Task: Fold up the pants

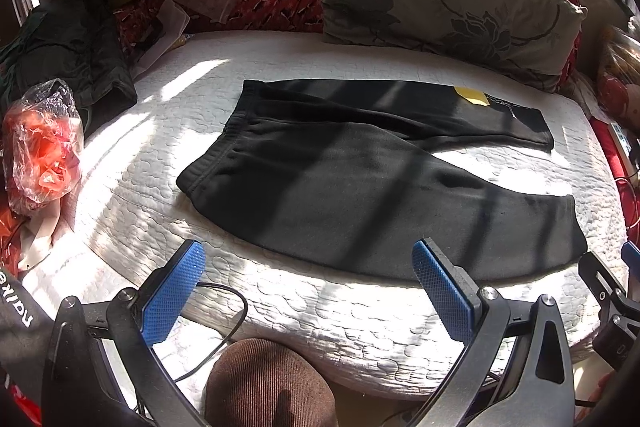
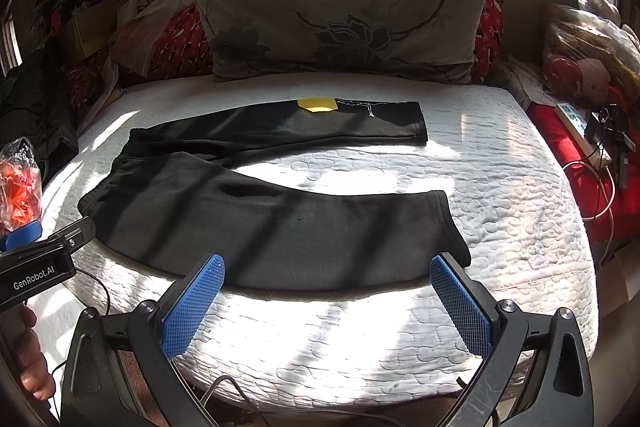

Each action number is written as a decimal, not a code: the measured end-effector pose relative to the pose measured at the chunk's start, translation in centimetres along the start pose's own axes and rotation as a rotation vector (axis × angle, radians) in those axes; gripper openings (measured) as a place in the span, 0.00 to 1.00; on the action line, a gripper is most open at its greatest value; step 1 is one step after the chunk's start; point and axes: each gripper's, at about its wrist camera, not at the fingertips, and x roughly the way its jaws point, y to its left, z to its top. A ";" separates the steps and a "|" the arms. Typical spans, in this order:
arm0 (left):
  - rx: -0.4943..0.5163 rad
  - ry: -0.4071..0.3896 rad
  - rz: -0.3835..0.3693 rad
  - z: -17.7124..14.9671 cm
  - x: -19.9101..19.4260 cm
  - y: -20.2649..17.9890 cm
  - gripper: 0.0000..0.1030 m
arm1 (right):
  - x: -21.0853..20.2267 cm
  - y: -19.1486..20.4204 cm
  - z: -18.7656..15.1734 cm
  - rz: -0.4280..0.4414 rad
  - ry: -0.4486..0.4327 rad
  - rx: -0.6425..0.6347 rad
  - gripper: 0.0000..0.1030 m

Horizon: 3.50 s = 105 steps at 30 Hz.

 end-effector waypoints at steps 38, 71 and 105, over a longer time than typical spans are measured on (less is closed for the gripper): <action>0.075 0.186 0.075 14.6 12.9 4.5 1.00 | 10.1 -5.4 13.6 -0.021 0.067 -0.009 1.00; -0.027 0.593 -0.236 22.9 30.0 6.2 0.90 | 30.0 -11.6 19.3 0.044 0.373 0.048 0.75; 0.150 0.607 -0.331 21.3 30.4 4.0 0.32 | 29.7 -13.5 20.8 0.177 0.427 0.072 0.21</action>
